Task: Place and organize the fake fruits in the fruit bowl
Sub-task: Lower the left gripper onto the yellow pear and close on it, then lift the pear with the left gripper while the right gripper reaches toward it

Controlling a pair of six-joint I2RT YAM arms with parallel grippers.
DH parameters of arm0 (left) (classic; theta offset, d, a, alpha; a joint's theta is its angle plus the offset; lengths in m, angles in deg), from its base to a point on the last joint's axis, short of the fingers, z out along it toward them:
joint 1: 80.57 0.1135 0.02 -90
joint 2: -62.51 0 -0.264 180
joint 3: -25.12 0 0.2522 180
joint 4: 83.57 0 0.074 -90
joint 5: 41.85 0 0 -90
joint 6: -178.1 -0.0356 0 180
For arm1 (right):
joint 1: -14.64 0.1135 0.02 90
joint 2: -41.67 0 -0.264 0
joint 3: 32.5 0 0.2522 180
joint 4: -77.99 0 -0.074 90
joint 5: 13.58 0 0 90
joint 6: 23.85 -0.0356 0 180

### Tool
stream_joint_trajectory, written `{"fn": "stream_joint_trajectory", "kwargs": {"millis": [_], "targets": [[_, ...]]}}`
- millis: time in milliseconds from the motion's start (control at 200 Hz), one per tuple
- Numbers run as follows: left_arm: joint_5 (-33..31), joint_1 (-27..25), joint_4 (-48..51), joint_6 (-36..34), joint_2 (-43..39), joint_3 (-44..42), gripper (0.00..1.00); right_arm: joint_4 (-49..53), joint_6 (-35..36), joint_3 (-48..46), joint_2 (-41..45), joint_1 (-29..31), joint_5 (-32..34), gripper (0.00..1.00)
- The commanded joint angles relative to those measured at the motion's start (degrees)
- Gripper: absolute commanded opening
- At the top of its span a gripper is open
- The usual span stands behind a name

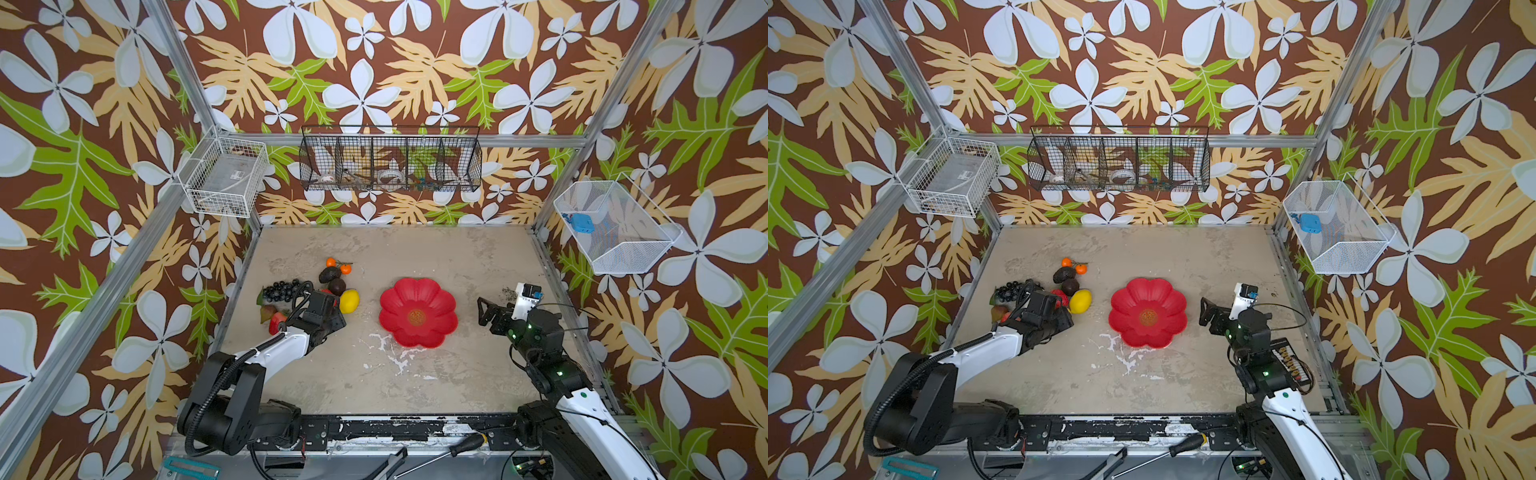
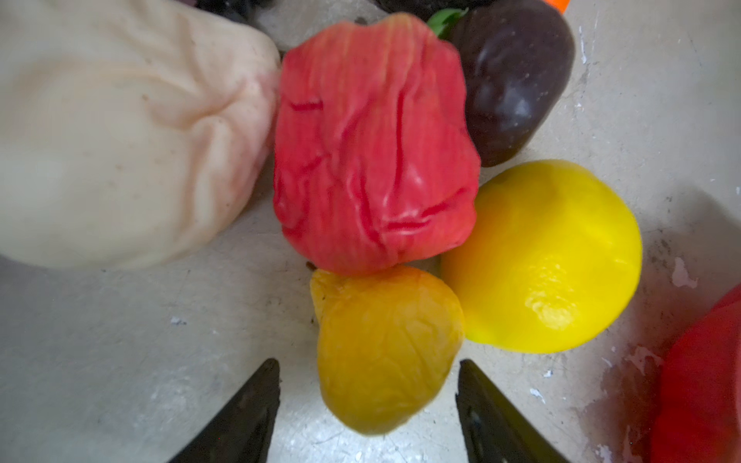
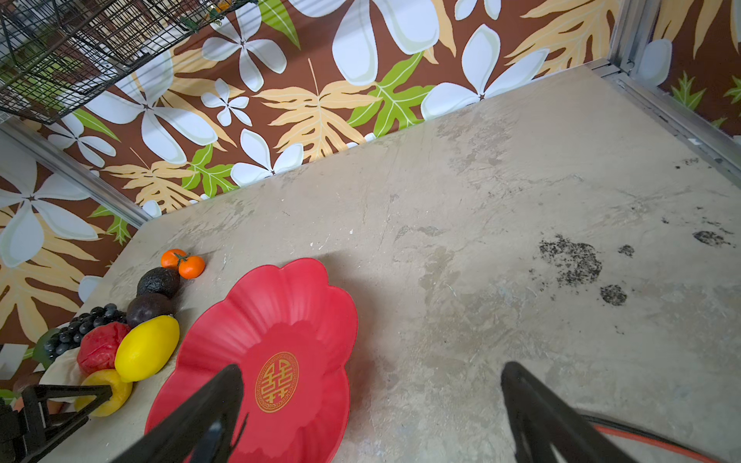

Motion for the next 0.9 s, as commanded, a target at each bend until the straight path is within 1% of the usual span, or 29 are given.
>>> {"fn": "stream_joint_trajectory", "kwargs": {"millis": [0,255,365,646,766,891], "targets": [[-1.41,-0.07,-1.4,-0.18,1.03,0.64,0.72,-0.72,-0.16,-0.19,-0.07,0.08,0.07,1.0],[-2.04,-0.15,-2.4,-0.68,3.6,1.82,0.69,-1.05,-0.4,-0.46,-0.24,-0.02,-0.12,1.0],[-1.55,-0.17,-3.02,-0.67,3.83,1.75,0.63,-0.91,-0.39,-0.45,-0.33,0.0,-0.12,1.0],[-3.25,-1.29,-2.59,-1.1,3.04,1.48,0.58,-1.07,-0.69,-0.89,-0.55,0.02,-0.18,1.0],[-3.92,-1.56,-2.32,-1.13,2.73,1.42,0.53,-0.9,-0.6,-0.72,-0.77,0.08,-0.19,1.0],[-4.6,-2.34,-2.04,-1.14,2.01,1.24,0.51,-0.9,-0.58,-0.72,-0.85,0.03,-0.13,1.0]]}}
